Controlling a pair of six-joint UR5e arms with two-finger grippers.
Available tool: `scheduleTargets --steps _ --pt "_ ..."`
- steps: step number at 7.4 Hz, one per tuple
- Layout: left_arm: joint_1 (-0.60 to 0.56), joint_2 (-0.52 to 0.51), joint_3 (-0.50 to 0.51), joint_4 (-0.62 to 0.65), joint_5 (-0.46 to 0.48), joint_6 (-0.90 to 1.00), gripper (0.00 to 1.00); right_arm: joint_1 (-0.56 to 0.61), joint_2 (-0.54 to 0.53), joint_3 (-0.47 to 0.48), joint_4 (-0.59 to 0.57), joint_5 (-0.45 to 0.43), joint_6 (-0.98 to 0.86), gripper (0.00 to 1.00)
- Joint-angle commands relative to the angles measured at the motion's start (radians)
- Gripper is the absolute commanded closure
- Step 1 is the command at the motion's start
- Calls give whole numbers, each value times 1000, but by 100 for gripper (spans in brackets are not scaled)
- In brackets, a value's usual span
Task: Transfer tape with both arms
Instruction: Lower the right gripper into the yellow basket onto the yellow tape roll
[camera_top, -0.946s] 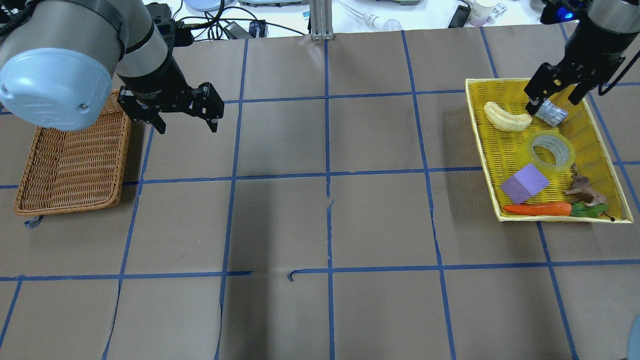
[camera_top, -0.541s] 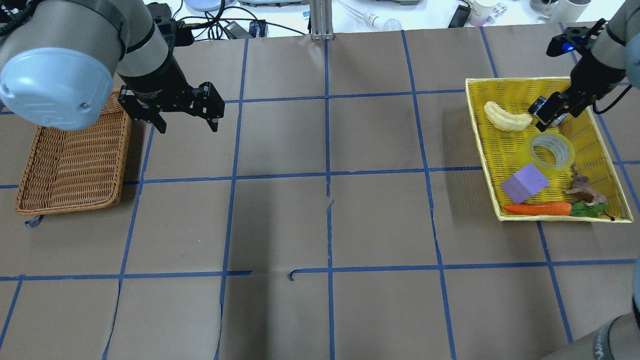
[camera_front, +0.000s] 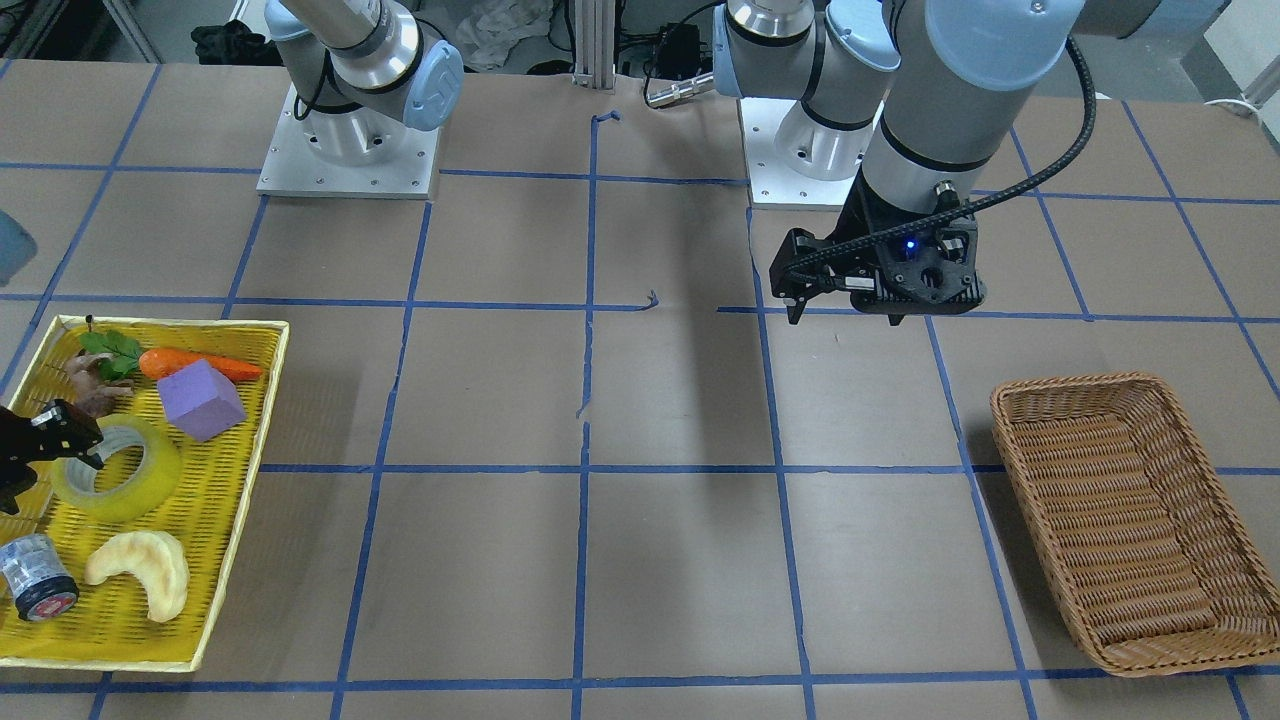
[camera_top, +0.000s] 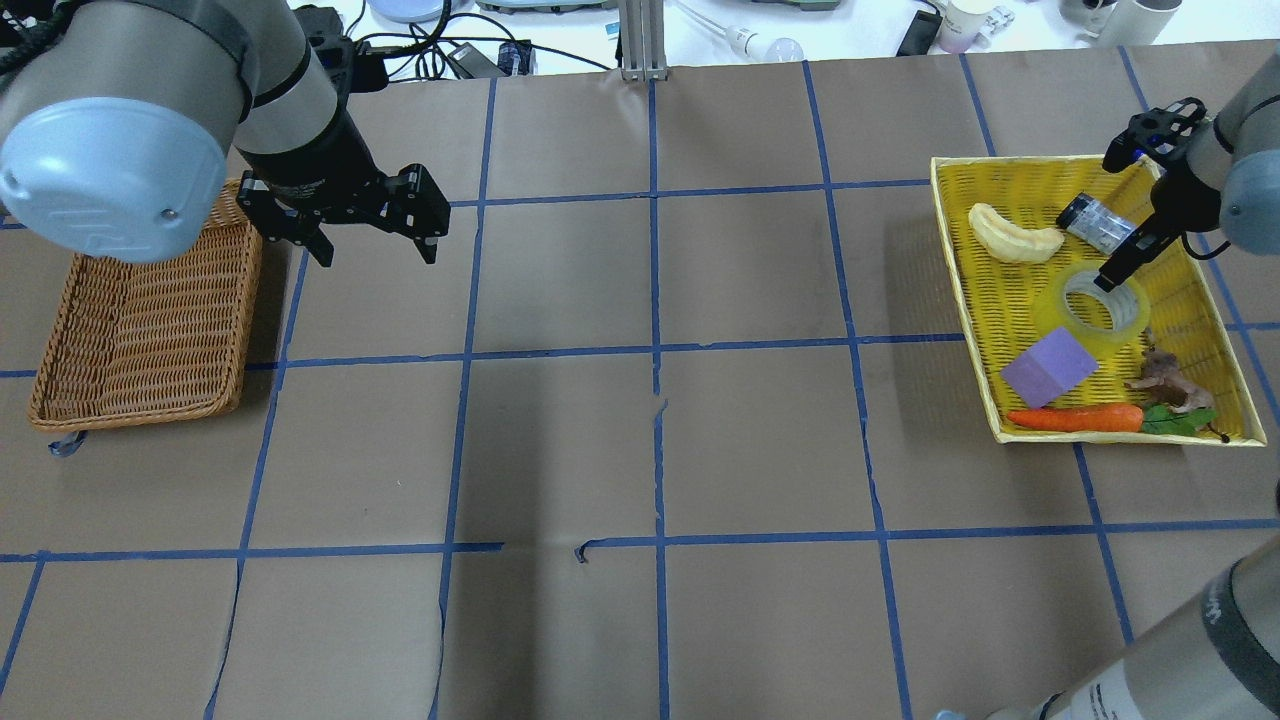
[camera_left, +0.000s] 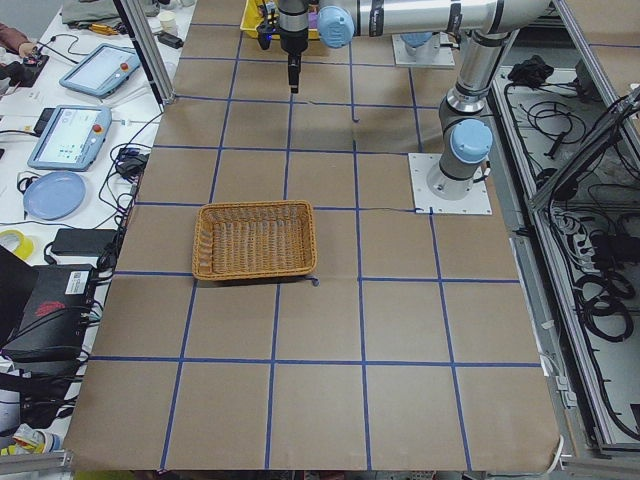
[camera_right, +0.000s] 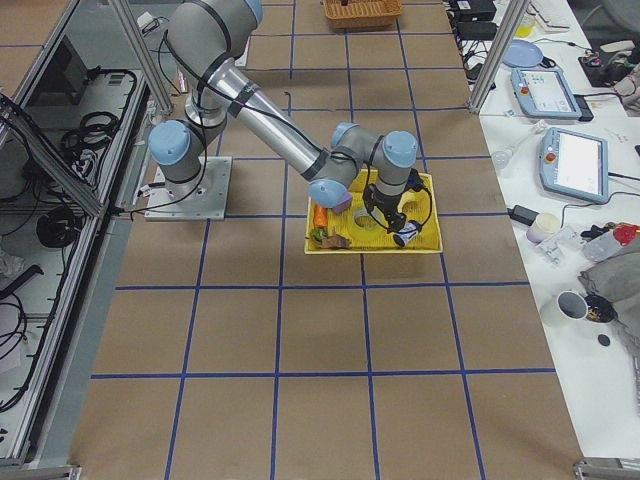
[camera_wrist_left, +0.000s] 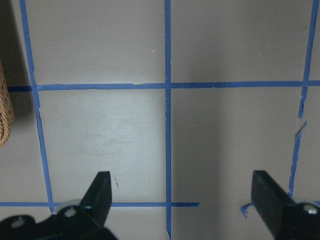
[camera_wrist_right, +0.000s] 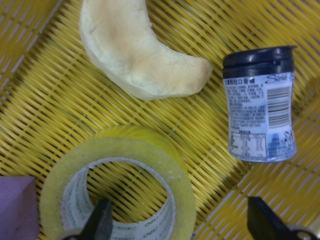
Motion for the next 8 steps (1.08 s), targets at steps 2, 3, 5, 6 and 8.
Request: scheduleTargets --steps 2,3,5,6,8 --pt "-2 -1 0 0 -2 0 0 -6 13 27 -6 -5 -7 68" --pt "-2 -2 0 0 -2 0 0 -6 16 23 -6 -7 -7 96" --pt "-2 -2 -2 2 -2 0 0 -6 13 11 -6 -11 -3 100" --pt "-2 -2 -2 3 -2 0 0 -6 1 -23 6 -13 3 100" --pt "-2 -2 -2 3 -2 0 0 8 -16 -145 134 -7 36 100"
